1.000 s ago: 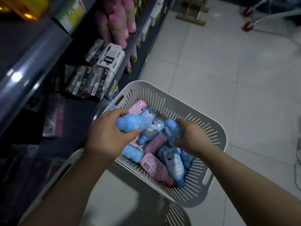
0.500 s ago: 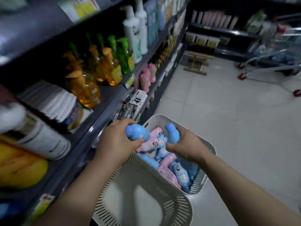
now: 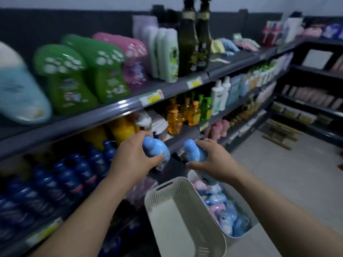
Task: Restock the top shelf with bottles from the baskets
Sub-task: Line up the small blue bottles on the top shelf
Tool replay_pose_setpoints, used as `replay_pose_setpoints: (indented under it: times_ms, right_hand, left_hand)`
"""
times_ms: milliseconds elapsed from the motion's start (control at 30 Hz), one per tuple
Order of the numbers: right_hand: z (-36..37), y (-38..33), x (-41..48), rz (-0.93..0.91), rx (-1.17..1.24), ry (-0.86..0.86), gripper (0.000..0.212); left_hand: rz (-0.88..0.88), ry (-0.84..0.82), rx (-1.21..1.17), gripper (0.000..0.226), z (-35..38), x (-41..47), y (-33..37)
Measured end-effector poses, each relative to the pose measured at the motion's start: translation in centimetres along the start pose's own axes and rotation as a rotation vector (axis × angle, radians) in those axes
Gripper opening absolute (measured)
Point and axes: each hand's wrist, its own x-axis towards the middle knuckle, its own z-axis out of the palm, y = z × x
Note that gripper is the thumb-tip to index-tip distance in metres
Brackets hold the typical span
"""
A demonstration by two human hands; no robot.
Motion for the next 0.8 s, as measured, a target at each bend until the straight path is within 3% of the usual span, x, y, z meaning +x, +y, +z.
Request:
replay_pose_setpoints:
  times_ms: [500, 800]
  right_hand:
    - [2.3, -28.6, 0.9, -0.596, 0.131, -0.130, 0.031]
    - [10.1, -43.4, 2.1, -0.767, 0.248, -0.211, 0.022]
  left_hand:
    - [-0.183, 0.520, 0.115, 0.032, -26.8, -10.7, -3.8]
    - [-0.369, 0.703, 0.218, 0.037, -41.1, -16.2, -11.8]
